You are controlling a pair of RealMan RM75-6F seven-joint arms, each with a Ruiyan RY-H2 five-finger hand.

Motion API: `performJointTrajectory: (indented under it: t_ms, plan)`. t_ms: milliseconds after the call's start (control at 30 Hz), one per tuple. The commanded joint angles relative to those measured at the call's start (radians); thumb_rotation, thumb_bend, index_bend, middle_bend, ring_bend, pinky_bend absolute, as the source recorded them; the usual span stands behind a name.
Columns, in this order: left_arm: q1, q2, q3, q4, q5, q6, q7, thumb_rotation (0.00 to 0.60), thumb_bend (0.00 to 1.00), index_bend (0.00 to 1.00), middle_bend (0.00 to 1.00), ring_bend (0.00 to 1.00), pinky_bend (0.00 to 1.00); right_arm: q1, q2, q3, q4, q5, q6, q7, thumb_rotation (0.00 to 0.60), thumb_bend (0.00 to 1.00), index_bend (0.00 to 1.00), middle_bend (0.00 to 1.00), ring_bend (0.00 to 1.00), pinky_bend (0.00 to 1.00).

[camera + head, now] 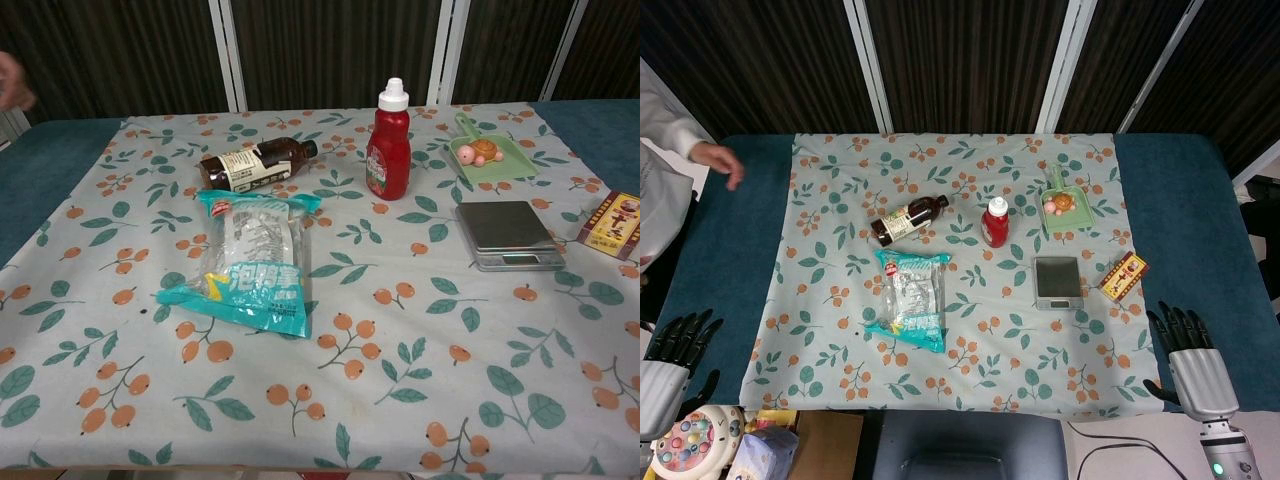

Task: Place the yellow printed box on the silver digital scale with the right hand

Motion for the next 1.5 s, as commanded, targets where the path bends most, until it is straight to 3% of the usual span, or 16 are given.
performJointTrajectory:
  t_ms: [33,200,333,433,567,767,1167,1500]
  plan:
    - [0.0,0.0,-0.001,0.002,-0.002,-0.002,-0.001,0.6,0.44,0.0,0.0,0.0,0.11,0.007,-0.002,0.001,0.003,-0.007,-0.006,0.005,0.6,0.18,0.0,0.0,0.0,0.0]
    - [-0.004,-0.001,-0.001,0.001,-0.006,-0.011,-0.003,0.6,0.44,0.0,0.0,0.0,0.11,0.047,-0.031,0.008,0.043,-0.045,-0.039,0.009,0.6,0.3,0.01,0.0,0.0,0.0]
    - [-0.005,-0.001,0.002,0.0,-0.003,-0.012,-0.008,0.6,0.44,0.0,0.0,0.0,0.11,0.127,-0.049,0.029,0.044,-0.031,-0.162,-0.044,0.6,0.57,0.07,0.0,0.0,0.0]
    - [-0.007,-0.001,0.005,0.001,0.002,-0.016,-0.013,0.6,0.44,0.0,0.0,0.0,0.11,0.209,-0.056,0.06,0.011,0.027,-0.299,-0.107,0.6,0.69,0.12,0.0,0.0,0.0]
    - [-0.008,0.001,0.009,0.004,0.006,-0.018,-0.022,0.6,0.45,0.0,0.0,0.0,0.11,0.297,-0.092,0.1,0.012,0.122,-0.431,-0.219,0.6,0.7,0.17,0.0,0.0,0.0]
    - [-0.007,0.003,0.009,0.005,0.005,-0.013,-0.029,0.6,0.45,0.0,0.0,0.0,0.11,0.368,-0.16,0.126,0.051,0.267,-0.518,-0.352,0.6,0.71,0.23,0.0,0.0,0.0]
    - [-0.005,0.001,0.01,0.006,0.008,-0.009,-0.028,0.6,0.45,0.0,0.0,0.0,0.11,0.445,-0.247,0.11,0.119,0.394,-0.548,-0.457,0.6,0.73,0.3,0.0,0.0,0.0]
    - [-0.004,0.002,0.012,0.006,0.009,-0.009,-0.029,0.6,0.45,0.0,0.0,0.0,0.11,0.474,-0.279,0.088,0.152,0.447,-0.544,-0.454,0.6,0.73,0.3,0.0,0.0,0.0]
